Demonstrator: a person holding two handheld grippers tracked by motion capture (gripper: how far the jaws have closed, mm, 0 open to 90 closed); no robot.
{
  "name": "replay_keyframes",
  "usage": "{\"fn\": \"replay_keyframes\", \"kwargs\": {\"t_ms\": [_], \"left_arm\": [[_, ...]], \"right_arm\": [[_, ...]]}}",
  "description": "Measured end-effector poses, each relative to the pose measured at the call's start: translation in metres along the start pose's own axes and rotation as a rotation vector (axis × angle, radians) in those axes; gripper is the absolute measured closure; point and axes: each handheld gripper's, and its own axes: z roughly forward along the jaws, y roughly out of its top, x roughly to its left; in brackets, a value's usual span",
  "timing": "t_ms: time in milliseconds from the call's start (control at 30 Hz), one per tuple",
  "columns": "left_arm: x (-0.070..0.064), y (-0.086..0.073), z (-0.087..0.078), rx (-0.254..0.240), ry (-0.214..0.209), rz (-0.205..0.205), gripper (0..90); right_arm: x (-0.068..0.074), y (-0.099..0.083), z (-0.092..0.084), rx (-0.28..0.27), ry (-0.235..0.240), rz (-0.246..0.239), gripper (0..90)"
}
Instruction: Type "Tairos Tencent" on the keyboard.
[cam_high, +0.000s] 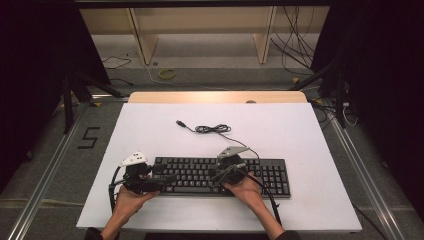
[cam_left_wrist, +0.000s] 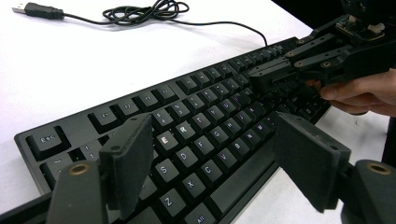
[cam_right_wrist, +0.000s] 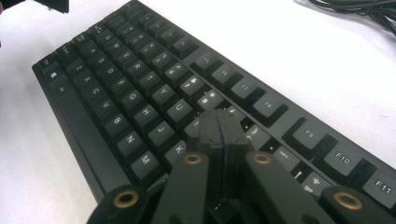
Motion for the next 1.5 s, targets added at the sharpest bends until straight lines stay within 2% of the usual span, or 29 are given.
{"fn": "replay_keyframes", "kwargs": {"t_ms": [767,967,1267,1500], "left_arm": [[0.0,-0.002,0.0,0.007,0.001,0.003,28.1],[0.001,-0.002,0.001,0.006,0.003,0.001,28.2],[0.005,-0.003,0.002,0.019,0.024,-0.008,31.2],[0.006,-0.003,0.003,0.031,0.039,-0.01,35.8]], "right_arm": [[-0.001,-0.004,0.007,0.035,-0.003,-0.003,90.0],[-0.002,-0.004,0.005,0.028,-0.001,0.001,90.0],[-0.003,-0.002,-0.006,-0.028,0.019,0.023,86.8],[0.0,0.0,-0.017,-0.076,0.053,0.027,72.8]]}}
